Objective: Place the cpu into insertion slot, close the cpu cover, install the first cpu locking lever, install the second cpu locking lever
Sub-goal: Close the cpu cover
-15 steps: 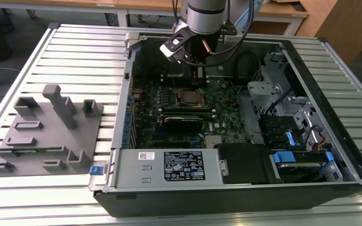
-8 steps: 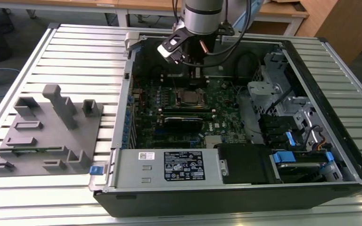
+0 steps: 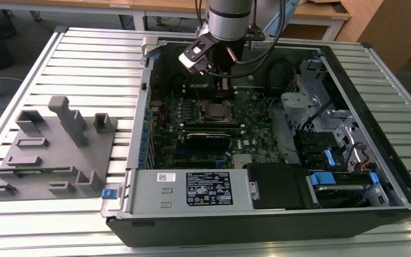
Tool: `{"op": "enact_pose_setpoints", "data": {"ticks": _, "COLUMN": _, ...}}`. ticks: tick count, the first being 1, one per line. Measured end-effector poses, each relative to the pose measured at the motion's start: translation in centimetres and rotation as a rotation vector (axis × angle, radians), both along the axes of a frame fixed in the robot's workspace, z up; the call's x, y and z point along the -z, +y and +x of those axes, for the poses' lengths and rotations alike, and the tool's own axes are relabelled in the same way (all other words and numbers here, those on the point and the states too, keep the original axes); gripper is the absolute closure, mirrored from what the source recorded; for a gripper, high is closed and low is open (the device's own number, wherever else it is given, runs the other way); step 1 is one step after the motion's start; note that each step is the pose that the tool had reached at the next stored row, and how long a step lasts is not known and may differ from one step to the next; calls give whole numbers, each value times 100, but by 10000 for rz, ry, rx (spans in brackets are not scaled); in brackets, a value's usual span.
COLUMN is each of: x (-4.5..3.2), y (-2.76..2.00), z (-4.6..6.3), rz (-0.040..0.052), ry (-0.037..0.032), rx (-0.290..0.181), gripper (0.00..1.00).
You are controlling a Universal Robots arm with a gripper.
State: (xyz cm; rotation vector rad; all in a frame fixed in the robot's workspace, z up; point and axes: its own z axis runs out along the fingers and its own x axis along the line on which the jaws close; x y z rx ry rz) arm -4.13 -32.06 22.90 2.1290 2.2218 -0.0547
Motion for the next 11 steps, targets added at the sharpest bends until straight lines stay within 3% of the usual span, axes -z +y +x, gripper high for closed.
{"op": "enact_pose_setpoints", "data": {"ticks": 11, "x": 19, "y": 0, "z": 0, "rz": 1, "ry": -1, "rx": -2006, "gripper": 89}}
